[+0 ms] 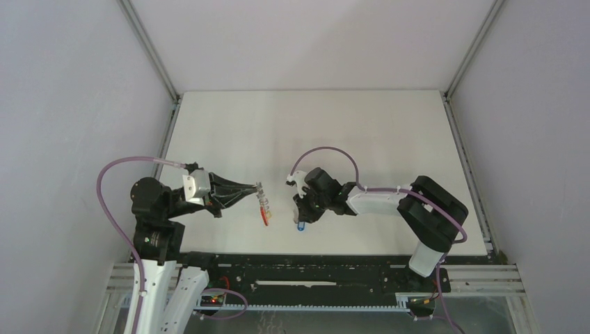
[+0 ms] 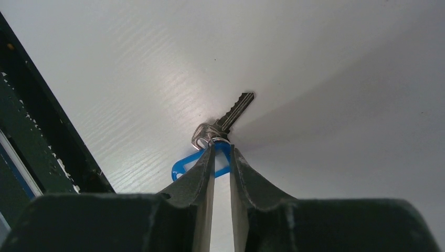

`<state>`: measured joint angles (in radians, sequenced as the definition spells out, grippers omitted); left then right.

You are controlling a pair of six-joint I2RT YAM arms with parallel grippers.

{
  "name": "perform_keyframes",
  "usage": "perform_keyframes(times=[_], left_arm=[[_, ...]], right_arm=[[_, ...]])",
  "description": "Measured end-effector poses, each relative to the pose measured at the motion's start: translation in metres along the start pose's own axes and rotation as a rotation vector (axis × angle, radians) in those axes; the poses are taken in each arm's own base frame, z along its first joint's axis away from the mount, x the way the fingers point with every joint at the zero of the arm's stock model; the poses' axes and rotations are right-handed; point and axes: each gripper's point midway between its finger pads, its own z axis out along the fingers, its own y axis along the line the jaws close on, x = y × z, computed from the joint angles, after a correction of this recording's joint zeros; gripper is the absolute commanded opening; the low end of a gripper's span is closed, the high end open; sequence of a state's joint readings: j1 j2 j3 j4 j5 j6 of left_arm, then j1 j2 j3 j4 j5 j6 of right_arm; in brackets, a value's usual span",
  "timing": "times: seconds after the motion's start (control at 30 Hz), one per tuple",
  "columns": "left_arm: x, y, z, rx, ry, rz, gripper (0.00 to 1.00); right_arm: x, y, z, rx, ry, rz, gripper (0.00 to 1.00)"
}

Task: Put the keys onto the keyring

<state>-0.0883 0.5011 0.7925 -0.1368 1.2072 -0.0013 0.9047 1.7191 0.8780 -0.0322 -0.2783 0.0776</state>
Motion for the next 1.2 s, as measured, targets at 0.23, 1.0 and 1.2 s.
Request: perform_keyframes(times=[0.23, 1.0, 1.2], left_arm=[[0.0, 0.0, 0.0, 0.0, 0.0, 0.0, 0.0], [0.0, 0.0, 0.0, 0.0, 0.0, 0.0, 0.0], [0.0, 0.0, 0.0, 0.0, 0.0, -0.001, 0.0]], right_arm=[[-0.001, 0.003, 0.0, -0.017, -0.002, -0.004, 0.0], [-0.01, 0.007, -0.01, -0.07, -0.105, -0.028, 0.84], [-0.016, 0.0, -0.012, -0.068, -0.125, -0.02, 1.0]])
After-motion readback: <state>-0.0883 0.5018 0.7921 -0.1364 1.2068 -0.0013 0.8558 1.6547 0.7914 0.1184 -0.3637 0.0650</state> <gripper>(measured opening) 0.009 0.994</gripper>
